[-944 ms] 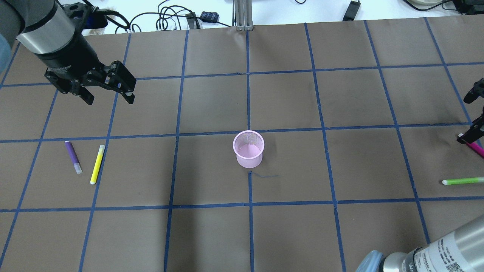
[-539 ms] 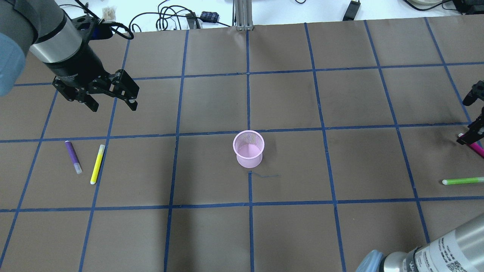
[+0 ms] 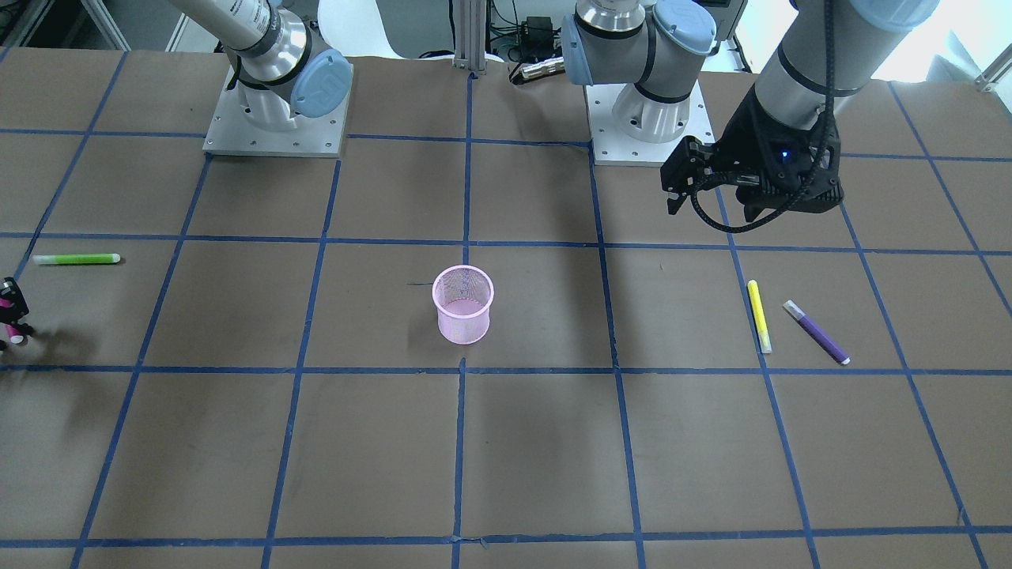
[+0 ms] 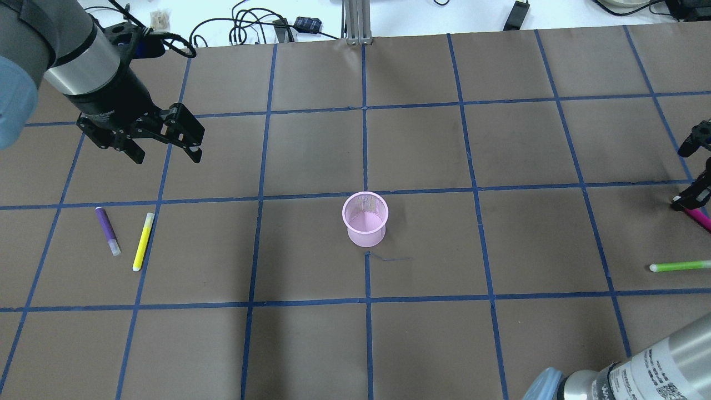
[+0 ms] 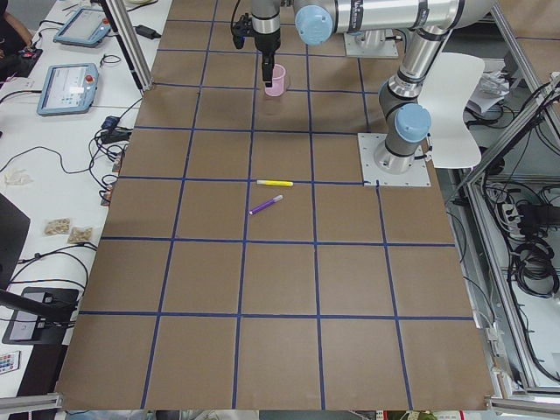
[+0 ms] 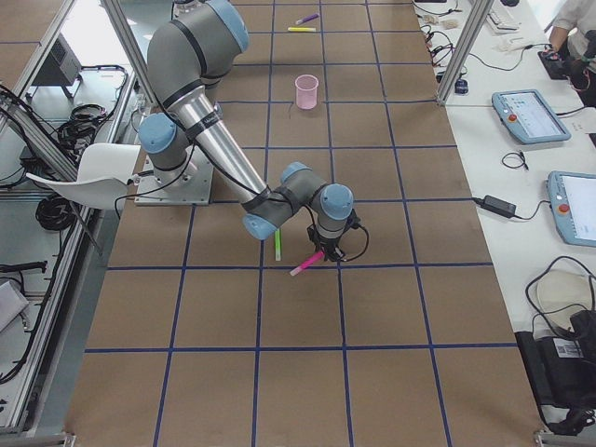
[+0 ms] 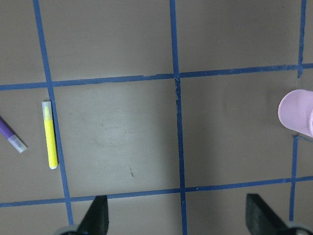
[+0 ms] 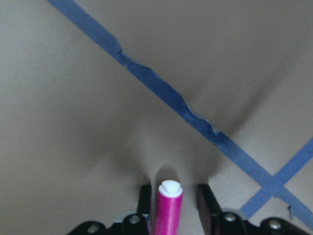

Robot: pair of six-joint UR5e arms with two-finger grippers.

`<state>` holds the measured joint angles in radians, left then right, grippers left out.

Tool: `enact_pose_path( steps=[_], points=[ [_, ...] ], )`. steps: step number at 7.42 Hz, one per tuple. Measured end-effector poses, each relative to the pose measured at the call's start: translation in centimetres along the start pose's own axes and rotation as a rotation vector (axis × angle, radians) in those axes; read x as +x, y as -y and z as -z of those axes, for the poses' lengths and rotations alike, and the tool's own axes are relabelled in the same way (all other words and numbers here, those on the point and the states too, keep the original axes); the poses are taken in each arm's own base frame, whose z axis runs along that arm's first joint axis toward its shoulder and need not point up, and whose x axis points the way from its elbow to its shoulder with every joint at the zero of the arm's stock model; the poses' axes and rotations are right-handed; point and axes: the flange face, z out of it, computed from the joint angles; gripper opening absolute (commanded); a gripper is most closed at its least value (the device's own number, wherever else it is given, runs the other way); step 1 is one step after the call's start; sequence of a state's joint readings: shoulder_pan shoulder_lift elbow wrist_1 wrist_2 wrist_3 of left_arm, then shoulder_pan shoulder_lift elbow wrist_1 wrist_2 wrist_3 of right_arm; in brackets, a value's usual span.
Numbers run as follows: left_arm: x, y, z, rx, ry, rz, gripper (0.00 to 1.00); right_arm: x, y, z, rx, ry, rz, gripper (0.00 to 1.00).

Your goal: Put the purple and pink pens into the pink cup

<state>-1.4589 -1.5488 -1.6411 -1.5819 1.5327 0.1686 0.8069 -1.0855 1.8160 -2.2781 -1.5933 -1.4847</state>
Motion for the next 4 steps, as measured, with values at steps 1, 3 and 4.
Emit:
enact_pose_path(
  steps=[1,3,4],
  points=[
    [-0.5,0.2,-0.1,0.002,0.0,0.008,1.0,0.0,-0.1,0.0,-0.006,-0.001,-0.002,0.0],
    [-4.2,0.9,-0.8,0.011,-0.003,0.086,1.0,0.1,-0.1,1.3,-0.026,-0.023,-0.016,0.0],
    [-8.0,1.7,-1.3,0.04,0.001,0.161,1.0,-0.2,0.3,3.0,-0.025,-0.047,-0.041,0.0]
  ],
)
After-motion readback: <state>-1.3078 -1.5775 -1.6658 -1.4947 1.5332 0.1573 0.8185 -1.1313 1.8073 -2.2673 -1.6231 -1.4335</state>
